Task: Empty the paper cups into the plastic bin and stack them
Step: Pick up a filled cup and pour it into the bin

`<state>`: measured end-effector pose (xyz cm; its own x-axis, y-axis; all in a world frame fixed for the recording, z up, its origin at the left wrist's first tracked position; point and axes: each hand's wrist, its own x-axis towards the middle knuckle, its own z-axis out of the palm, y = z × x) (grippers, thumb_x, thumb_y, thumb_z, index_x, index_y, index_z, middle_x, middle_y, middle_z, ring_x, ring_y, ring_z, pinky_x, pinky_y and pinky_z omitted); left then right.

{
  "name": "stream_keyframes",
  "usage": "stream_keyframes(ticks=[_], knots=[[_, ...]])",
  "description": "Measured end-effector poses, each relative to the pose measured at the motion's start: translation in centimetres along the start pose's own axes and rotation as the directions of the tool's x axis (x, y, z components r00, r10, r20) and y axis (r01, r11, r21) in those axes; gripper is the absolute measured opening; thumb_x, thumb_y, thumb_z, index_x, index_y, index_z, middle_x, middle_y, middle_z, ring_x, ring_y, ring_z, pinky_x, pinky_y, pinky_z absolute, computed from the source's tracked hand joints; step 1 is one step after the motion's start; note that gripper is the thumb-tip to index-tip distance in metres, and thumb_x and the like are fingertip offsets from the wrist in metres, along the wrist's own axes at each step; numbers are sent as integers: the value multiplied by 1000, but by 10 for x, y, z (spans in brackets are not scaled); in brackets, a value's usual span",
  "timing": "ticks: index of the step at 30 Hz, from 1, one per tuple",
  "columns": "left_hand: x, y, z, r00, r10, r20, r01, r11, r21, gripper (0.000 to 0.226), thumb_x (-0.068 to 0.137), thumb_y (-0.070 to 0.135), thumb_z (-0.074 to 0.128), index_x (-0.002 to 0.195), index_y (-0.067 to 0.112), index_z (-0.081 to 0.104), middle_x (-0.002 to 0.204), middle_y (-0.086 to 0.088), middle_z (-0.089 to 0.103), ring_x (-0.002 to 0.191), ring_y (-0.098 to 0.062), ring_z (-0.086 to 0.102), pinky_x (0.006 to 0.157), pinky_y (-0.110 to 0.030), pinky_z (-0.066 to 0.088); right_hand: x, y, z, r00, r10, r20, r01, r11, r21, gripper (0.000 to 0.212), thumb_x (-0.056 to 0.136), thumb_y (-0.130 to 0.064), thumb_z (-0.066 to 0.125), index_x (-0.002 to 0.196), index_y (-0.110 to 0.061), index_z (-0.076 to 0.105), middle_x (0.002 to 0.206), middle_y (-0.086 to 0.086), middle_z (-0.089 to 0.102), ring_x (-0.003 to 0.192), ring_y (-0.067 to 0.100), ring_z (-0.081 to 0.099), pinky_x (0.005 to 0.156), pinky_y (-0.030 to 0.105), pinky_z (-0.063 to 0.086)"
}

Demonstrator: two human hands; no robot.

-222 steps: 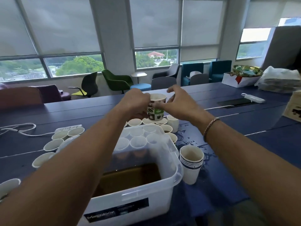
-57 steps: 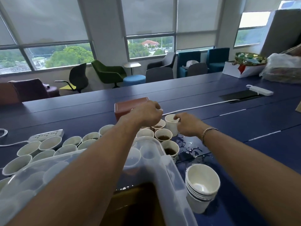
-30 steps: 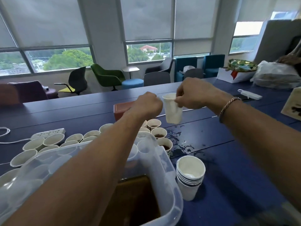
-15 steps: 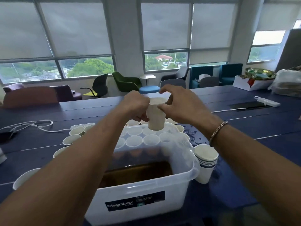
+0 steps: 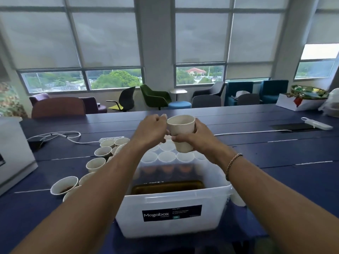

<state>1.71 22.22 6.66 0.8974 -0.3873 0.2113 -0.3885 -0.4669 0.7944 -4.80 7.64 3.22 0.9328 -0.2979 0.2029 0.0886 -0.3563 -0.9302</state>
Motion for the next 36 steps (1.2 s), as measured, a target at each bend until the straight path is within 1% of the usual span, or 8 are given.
stream_keyframes(ticks=[4, 6, 9, 15, 19, 25, 28, 36], knots=[[6, -30, 5, 996, 52, -74, -29, 958, 285, 34, 105, 42, 33, 98, 17, 55, 105, -5, 65, 89, -18, 59, 85, -41, 53, 1, 10, -3, 999, 7, -43, -9, 999, -46, 72, 73, -31, 83, 131, -33, 40, 117, -8, 53, 102, 14, 54, 77, 28, 53], [7, -43, 8, 998, 45, -48, -24, 931, 363, 29, 105, 38, 34, 105, 18, 56, 112, -4, 64, 92, -18, 57, 84, -37, 50, 1, 17, -4, 998, 8, -56, -12, 998, -58, 71, 74, -30, 83, 131, -34, 40, 119, -7, 54, 100, 13, 54, 74, 24, 51], [6, -59, 13, 999, 35, -22, -23, 906, 422, 33, 105, 37, 34, 123, 23, 58, 130, -1, 61, 111, -21, 56, 99, -47, 48, -3, 24, -7, 997, -4, -78, 0, 999, -54, 70, 74, -27, 83, 131, -31, 43, 118, -6, 55, 101, 14, 54, 72, 22, 50], [2, -70, 19, 999, 28, -16, -17, 873, 488, 37, 105, 35, 35, 136, 29, 55, 146, 1, 51, 132, -24, 44, 115, -58, 26, -8, 34, -7, 997, -21, -77, 9, 988, -156, 71, 75, -23, 82, 132, -28, 41, 118, -8, 52, 108, 14, 51, 79, 25, 47], [5, -78, 14, 998, -26, 64, -18, 791, 612, 43, 105, 39, 32, 148, 35, 37, 160, 5, 29, 149, -24, 20, 117, -63, 4, -9, 42, -6, 997, -50, -55, 29, 944, -330, 70, 74, -26, 82, 129, -31, 39, 115, -12, 47, 107, 13, 49, 85, 28, 45], [8, -85, 11, 992, -72, 107, -17, 753, 658, 48, 105, 44, 30, 153, 40, 23, 165, 6, 13, 152, -24, 6, 115, -68, -4, -9, 48, -4, 994, -105, -6, 84, 829, -553, 67, 69, -35, 82, 123, -32, 41, 113, -11, 55, 101, 16, 56, 90, 39, 52], [6, -87, 10, 989, -77, 125, -25, 751, 660, 50, 105, 46, 29, 153, 41, 20, 165, 6, 10, 153, -24, 3, 115, -67, -5, -12, 48, -2, 993, -116, 30, 107, 751, -651, 72, 69, -41, 81, 127, -34, 39, 120, -8, 58, 103, 16, 57, 92, 41, 52], [4, -86, 10, 989, -72, 130, -34, 740, 672, 51, 105, 47, 28, 154, 39, 18, 165, 5, 8, 153, -24, 2, 114, -66, -6, -18, 45, 1, 986, -151, 68, 148, 628, -764, 70, 69, -46, 80, 126, -30, 43, 117, -6, 62, 100, 17, 60, 88, 42, 55]])
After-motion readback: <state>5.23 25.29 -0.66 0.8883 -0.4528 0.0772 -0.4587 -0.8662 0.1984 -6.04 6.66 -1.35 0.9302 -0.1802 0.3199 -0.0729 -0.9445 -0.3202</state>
